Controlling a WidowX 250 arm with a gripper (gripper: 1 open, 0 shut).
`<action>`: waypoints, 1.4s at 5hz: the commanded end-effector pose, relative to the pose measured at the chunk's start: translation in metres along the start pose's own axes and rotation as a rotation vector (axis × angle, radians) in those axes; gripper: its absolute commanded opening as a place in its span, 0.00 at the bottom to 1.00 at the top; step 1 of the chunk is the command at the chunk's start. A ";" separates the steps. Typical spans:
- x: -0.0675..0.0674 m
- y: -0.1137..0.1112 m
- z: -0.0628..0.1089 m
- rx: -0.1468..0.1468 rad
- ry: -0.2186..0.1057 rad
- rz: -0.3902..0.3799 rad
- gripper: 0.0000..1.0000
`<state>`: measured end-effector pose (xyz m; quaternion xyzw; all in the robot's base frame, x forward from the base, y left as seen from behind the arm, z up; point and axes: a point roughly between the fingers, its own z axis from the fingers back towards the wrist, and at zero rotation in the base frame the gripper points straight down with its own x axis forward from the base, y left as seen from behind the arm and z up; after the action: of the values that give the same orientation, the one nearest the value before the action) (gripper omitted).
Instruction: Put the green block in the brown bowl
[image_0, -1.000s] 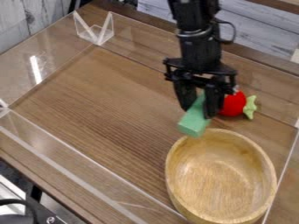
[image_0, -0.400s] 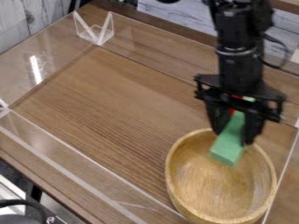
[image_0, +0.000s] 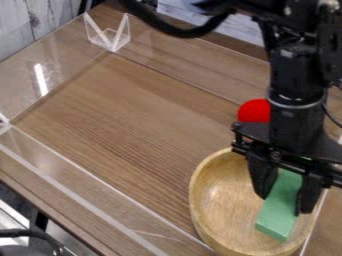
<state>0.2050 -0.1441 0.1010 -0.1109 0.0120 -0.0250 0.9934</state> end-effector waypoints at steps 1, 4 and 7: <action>-0.014 -0.004 0.018 0.002 -0.036 0.061 0.00; -0.016 -0.016 0.008 0.027 -0.017 0.145 1.00; -0.025 -0.003 0.006 0.036 0.011 0.049 0.00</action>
<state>0.1766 -0.1444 0.0981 -0.0816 0.0359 -0.0007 0.9960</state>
